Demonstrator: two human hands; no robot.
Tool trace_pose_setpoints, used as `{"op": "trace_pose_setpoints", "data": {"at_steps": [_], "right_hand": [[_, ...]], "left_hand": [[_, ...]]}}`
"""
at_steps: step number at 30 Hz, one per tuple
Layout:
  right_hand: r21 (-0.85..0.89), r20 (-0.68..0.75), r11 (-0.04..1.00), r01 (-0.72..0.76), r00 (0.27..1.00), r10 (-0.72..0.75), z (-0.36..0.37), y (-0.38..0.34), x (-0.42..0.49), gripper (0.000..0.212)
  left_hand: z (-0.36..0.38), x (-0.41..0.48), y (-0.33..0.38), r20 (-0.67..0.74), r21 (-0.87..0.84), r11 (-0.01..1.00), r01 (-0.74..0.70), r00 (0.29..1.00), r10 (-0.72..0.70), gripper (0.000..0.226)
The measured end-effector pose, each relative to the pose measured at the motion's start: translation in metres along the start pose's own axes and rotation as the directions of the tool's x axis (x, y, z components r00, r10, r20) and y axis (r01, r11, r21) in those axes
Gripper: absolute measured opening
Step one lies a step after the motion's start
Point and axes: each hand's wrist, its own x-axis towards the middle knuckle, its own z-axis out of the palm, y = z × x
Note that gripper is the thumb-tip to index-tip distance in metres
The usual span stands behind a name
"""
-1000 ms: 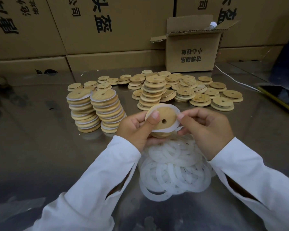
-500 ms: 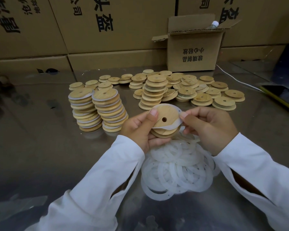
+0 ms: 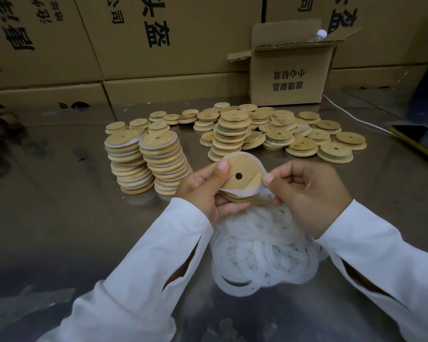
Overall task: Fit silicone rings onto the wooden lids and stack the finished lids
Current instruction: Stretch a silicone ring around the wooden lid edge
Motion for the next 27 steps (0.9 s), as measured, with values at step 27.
{"op": "trace_pose_setpoints", "data": {"at_steps": [27], "right_hand": [[-0.044,-0.146,0.999,0.026,0.989,-0.032,0.007,0.015,-0.001,0.017]], "left_hand": [[0.011,-0.003,-0.005,-0.120,0.338,0.897,-0.284,0.933,0.341,0.013]]}}
